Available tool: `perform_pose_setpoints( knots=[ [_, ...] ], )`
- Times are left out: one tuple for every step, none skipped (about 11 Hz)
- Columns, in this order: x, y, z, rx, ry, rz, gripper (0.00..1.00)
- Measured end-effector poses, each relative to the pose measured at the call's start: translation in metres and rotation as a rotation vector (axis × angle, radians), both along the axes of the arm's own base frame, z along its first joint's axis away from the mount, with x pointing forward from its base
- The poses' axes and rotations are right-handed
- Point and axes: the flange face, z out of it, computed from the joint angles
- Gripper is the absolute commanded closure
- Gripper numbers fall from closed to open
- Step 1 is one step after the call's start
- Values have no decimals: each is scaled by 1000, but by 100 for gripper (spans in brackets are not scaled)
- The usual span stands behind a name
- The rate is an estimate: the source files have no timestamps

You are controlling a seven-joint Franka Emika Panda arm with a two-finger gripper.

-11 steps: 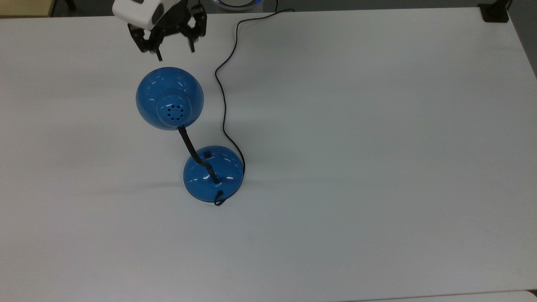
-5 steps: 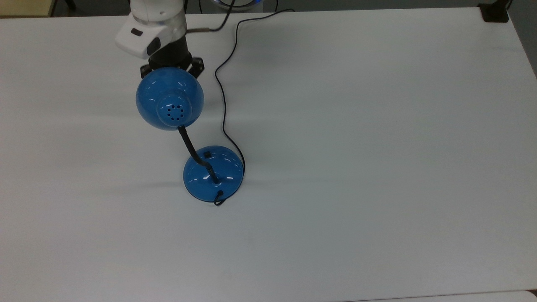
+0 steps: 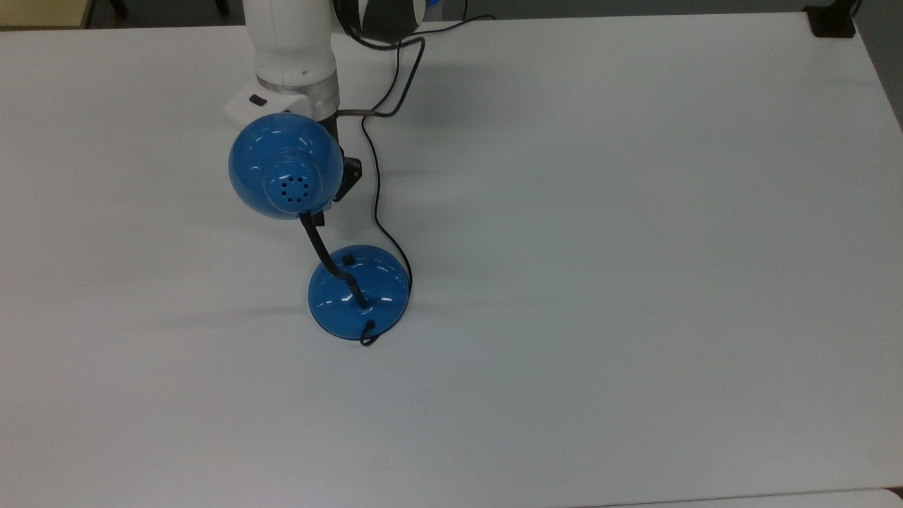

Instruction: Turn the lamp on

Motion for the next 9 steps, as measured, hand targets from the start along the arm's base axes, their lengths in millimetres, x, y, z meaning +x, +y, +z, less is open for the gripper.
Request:
perform_pose_setpoints(
  knots=[
    [4,2,-7,7,-27,-20,100],
    [7,6,-14,13,-43,-33,100],
    [9,11,-18,20,-58,-44,100],
    [11,14,-21,27,-70,-55,100],
    [12,16,-21,32,-81,-65,100],
    [13,16,-21,39,-84,-78,100],
    [14,17,-20,42,-87,-84,100],
    [16,17,-19,46,-90,-92,100],
    [19,17,-19,51,-93,-102,100]
  ],
)
